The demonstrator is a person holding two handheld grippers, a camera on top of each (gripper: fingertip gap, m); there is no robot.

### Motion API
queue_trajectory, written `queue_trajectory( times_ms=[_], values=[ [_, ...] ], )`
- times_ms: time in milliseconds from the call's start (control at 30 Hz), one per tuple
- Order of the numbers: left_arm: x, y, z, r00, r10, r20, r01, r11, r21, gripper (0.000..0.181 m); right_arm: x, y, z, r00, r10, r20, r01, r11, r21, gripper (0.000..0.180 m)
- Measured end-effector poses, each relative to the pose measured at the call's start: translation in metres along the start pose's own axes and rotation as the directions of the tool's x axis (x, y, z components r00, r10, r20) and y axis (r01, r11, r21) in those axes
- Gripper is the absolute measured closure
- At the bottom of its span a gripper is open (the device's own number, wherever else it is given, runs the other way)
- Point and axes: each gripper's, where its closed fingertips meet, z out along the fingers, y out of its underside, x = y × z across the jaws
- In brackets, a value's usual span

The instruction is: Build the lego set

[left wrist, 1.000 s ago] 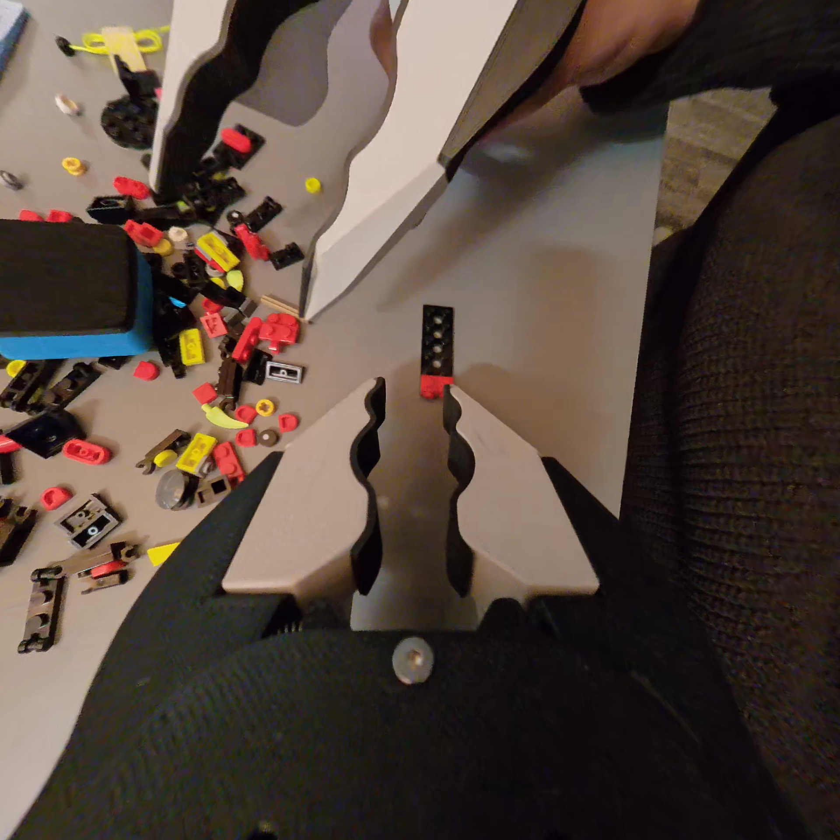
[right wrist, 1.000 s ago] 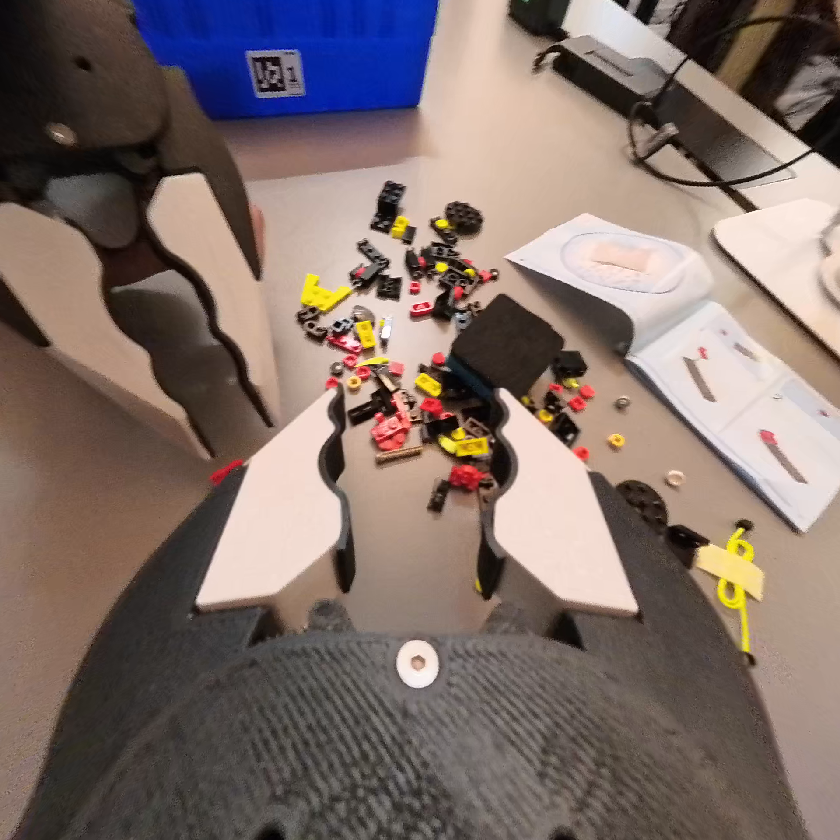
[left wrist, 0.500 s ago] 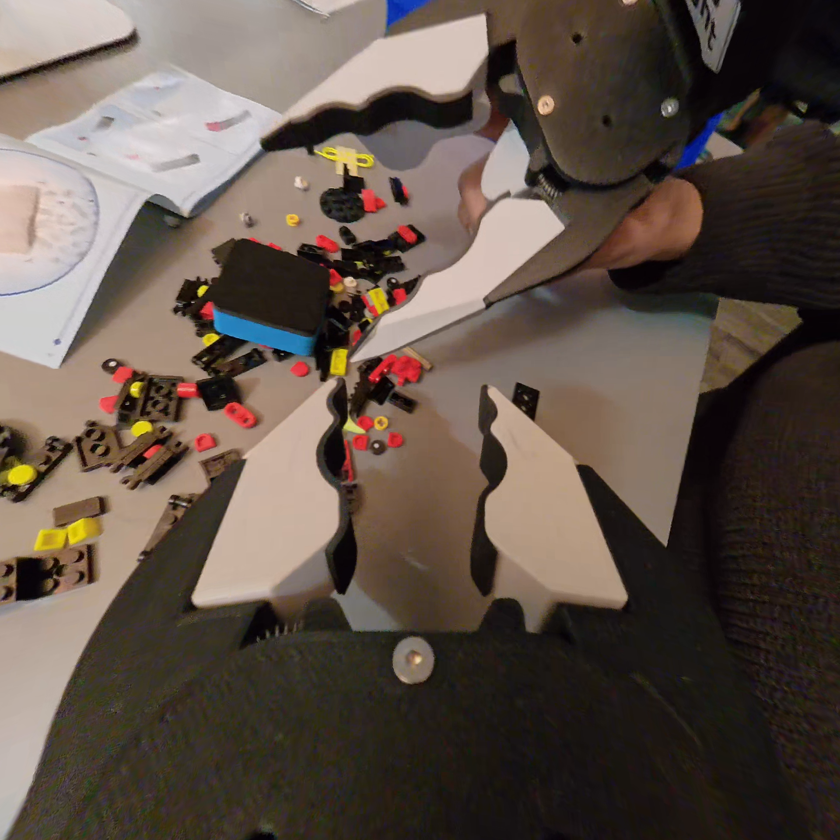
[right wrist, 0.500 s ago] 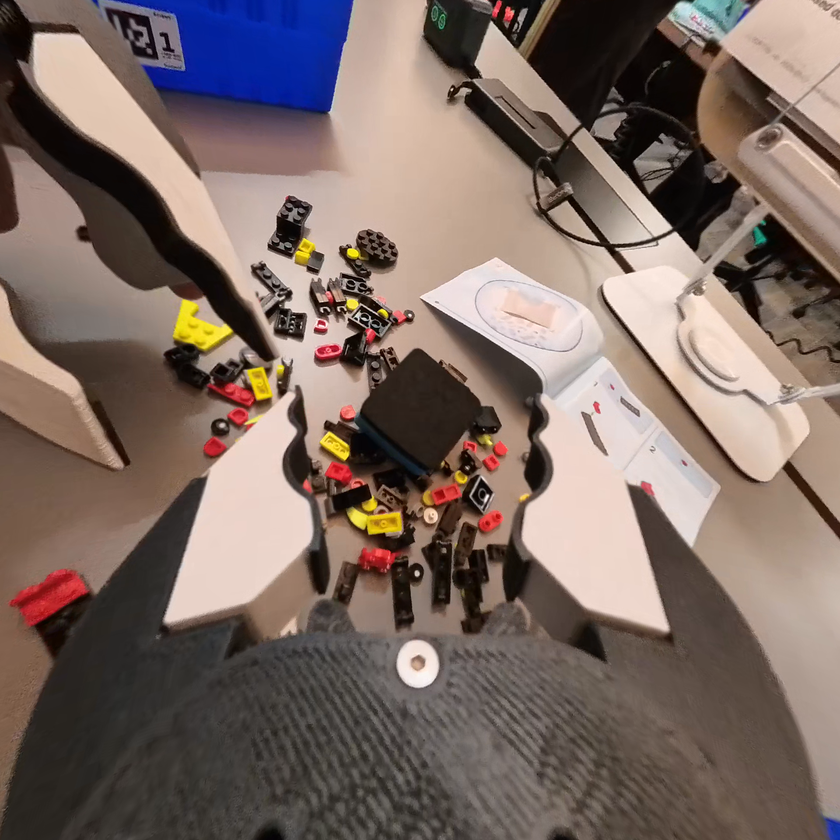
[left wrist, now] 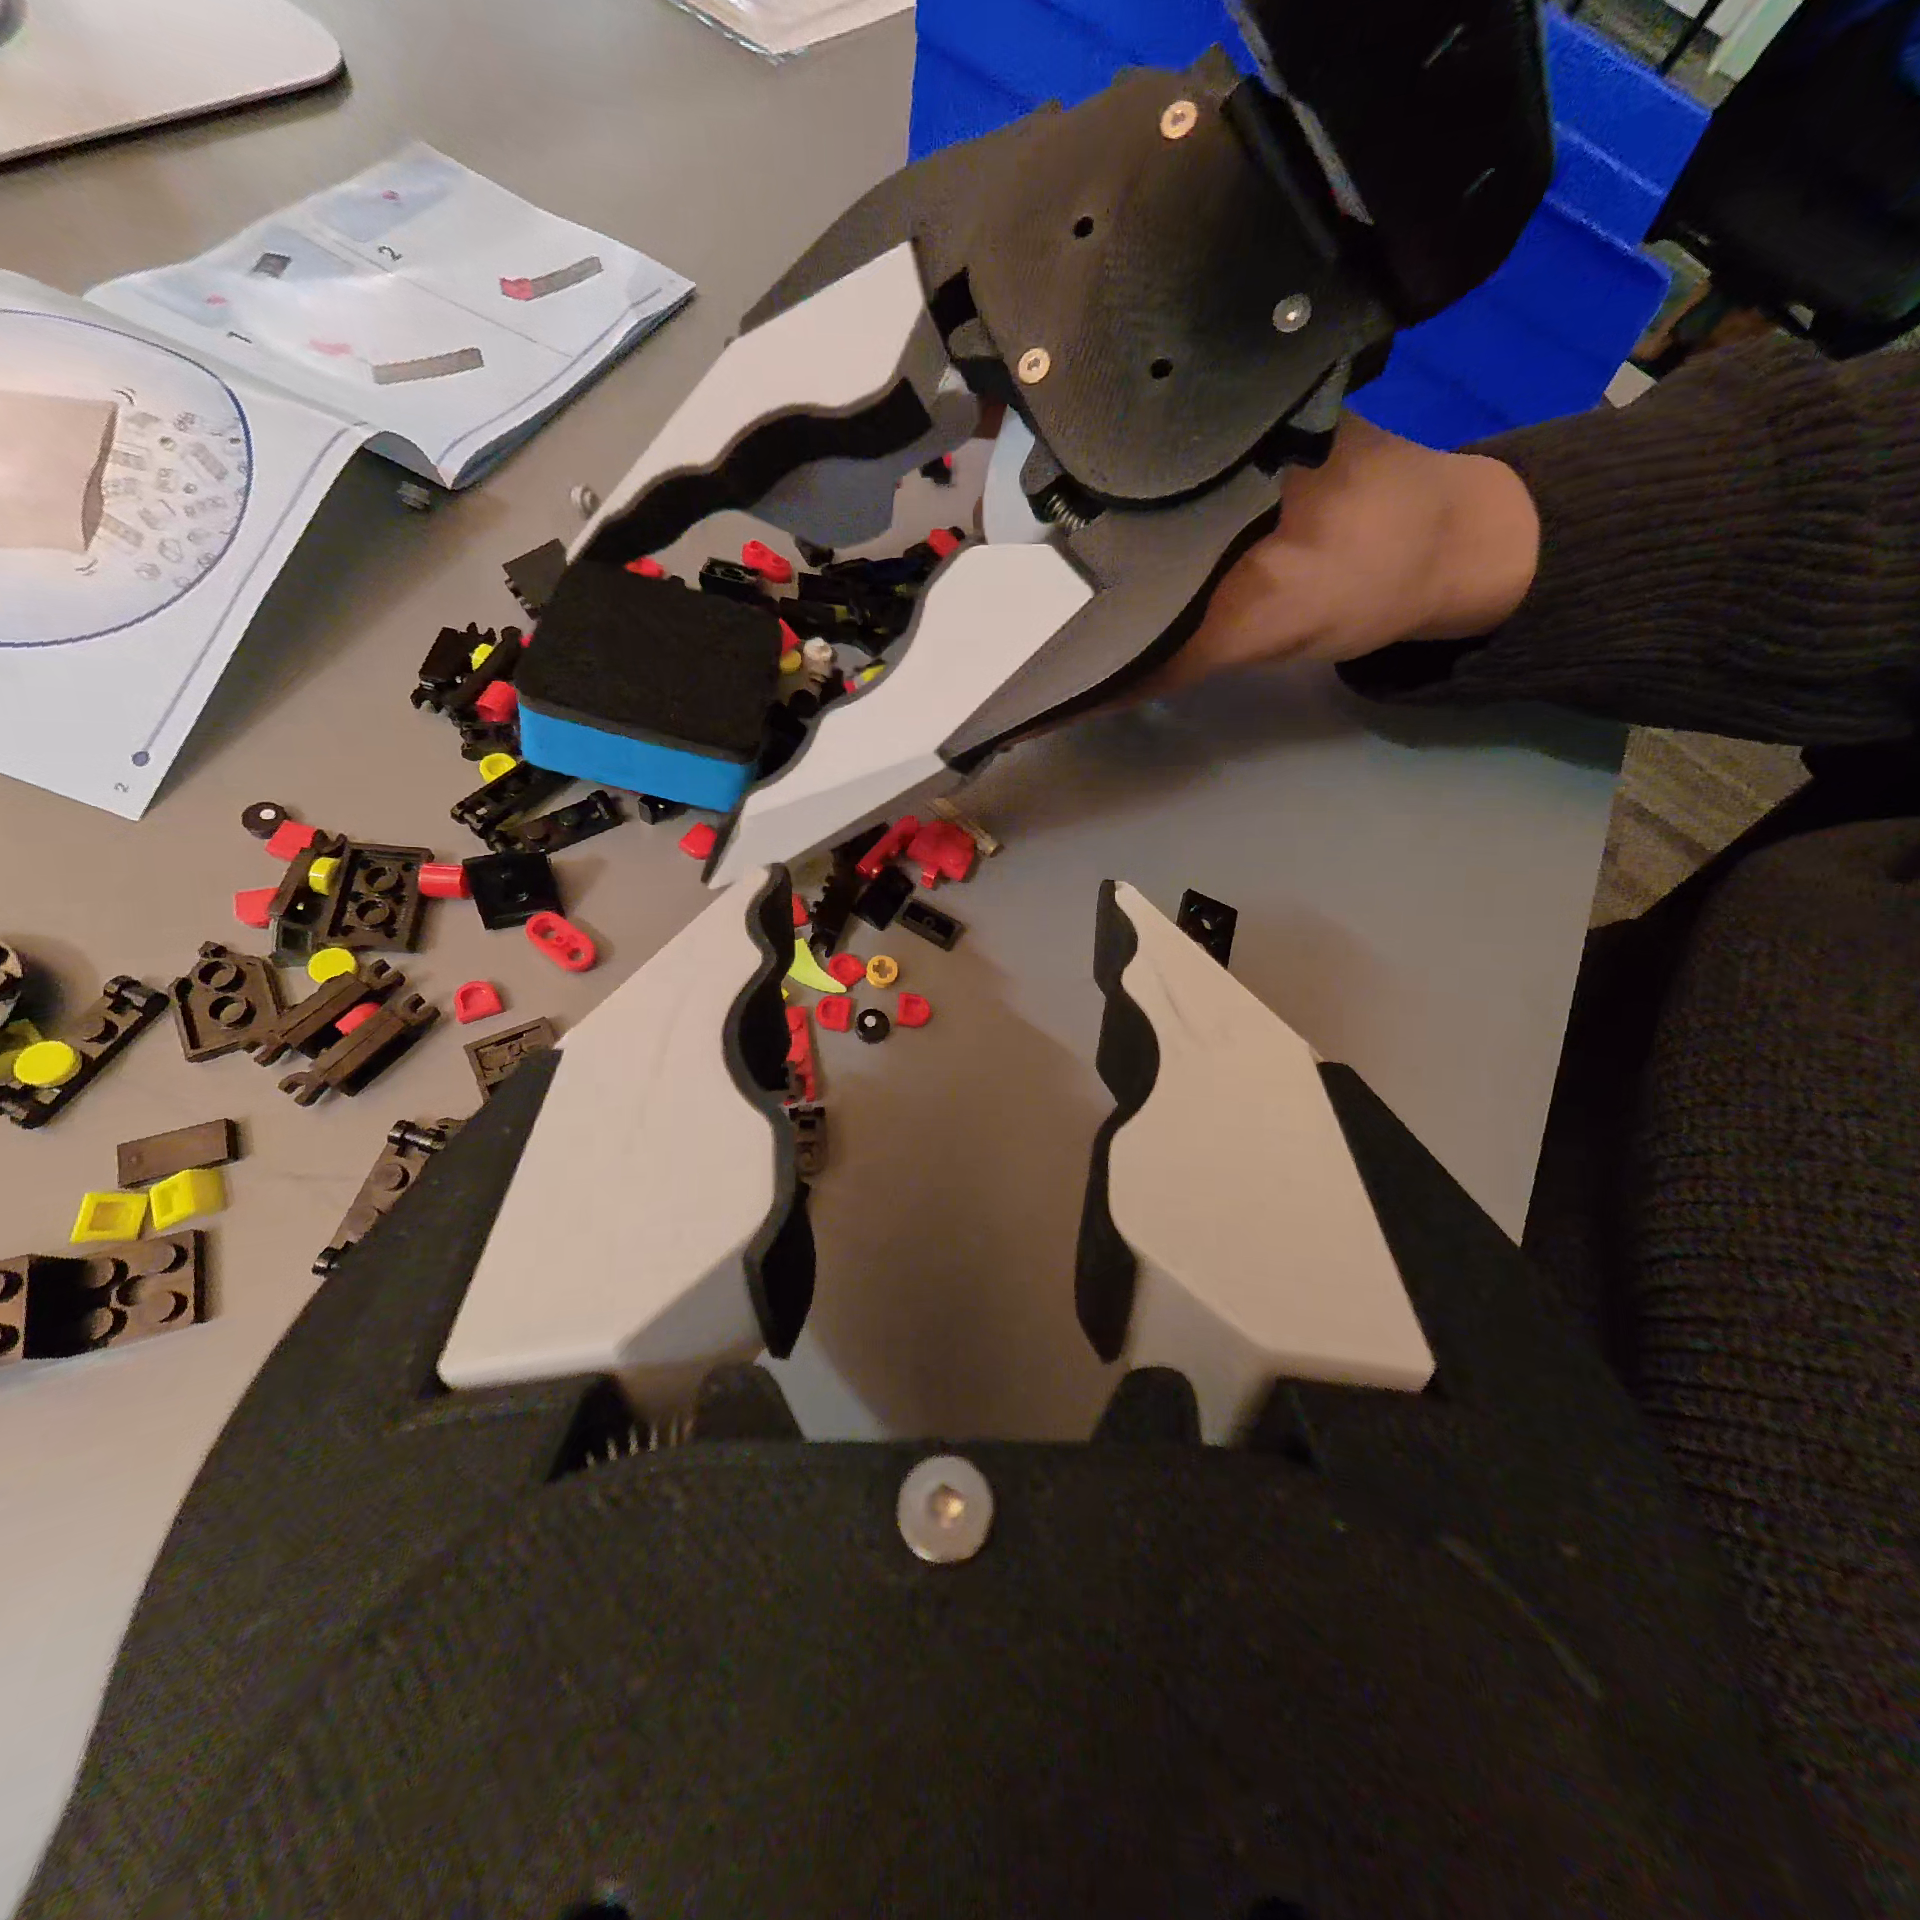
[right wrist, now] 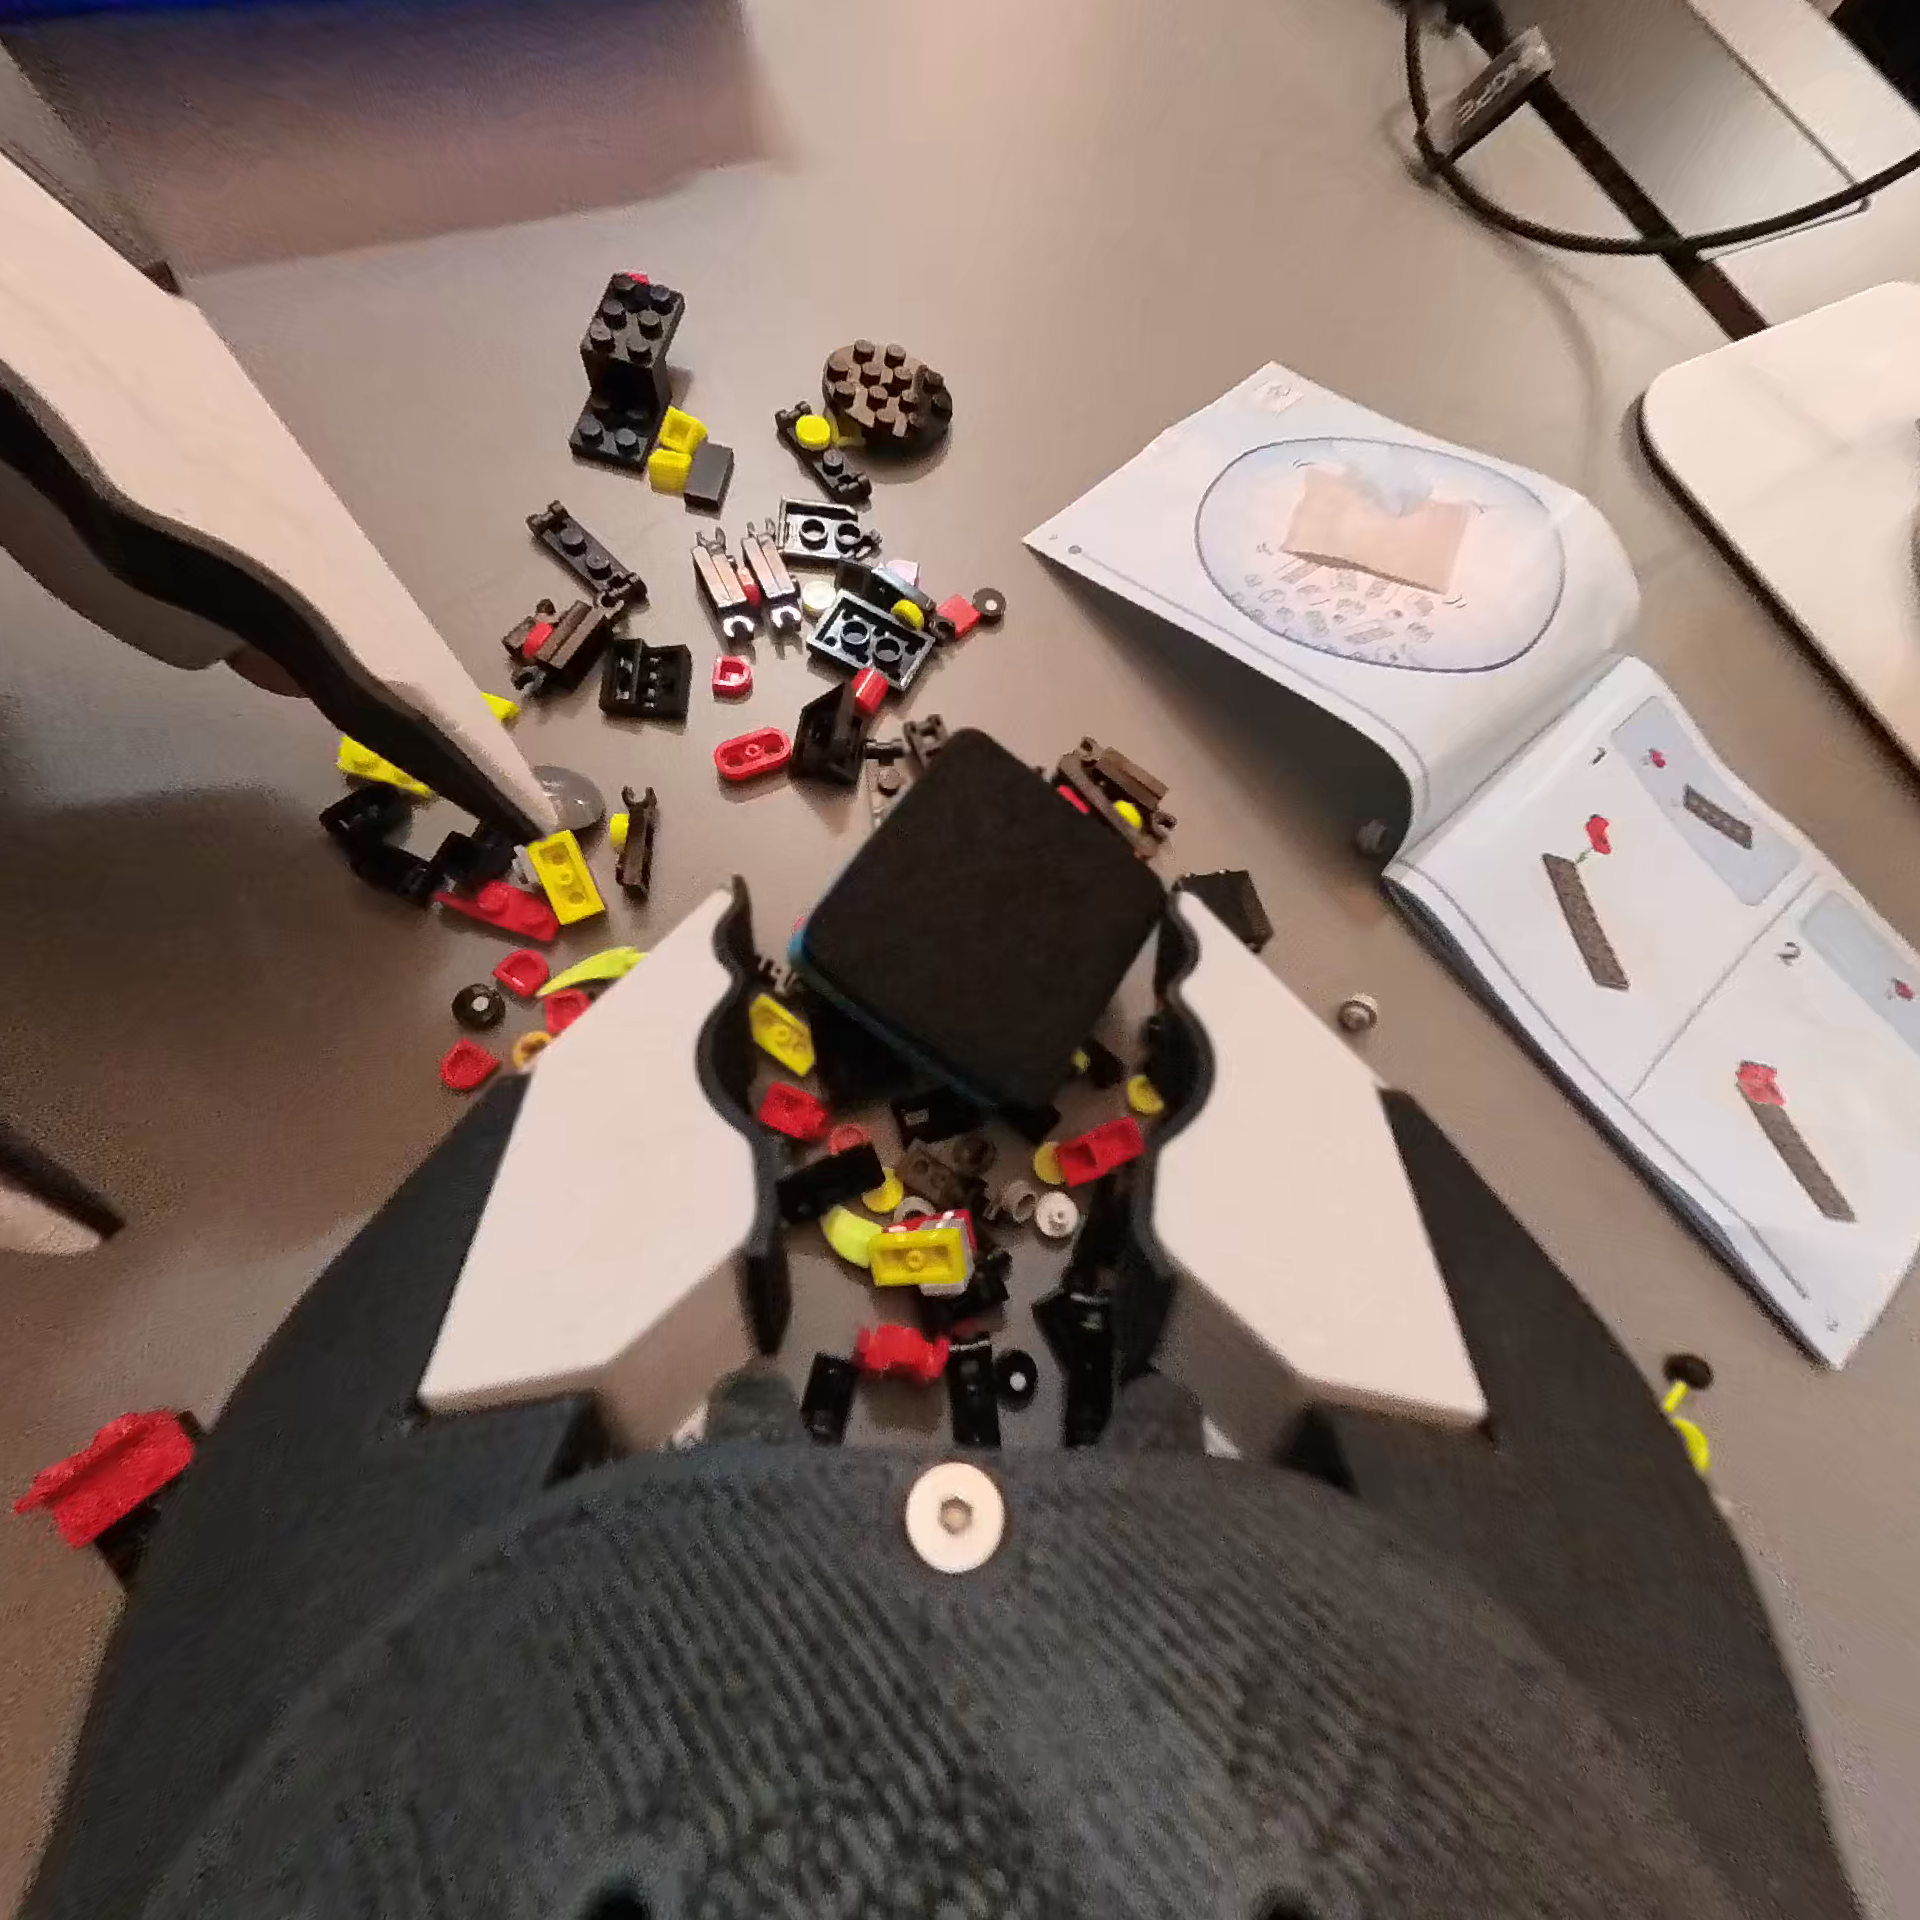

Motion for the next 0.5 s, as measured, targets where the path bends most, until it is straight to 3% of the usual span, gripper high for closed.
queue_trajectory(
  times_ms=[67,500],
  values=[
    [0.0,0.0,0.0,1.0,-0.003,-0.001,0.003,1.0,0.002,0.124,0.001,0.0,0.0,1.0,0.014,0.01,-0.014,1.0,0.0,0.109],
    [-0.001,-0.001,-0.001,1.0,-0.012,-0.013,0.012,1.0,0.006,0.125,0.0,-0.011,-0.01,0.994,0.078,0.076,-0.083,0.994,0.068,0.11]
  ],
)
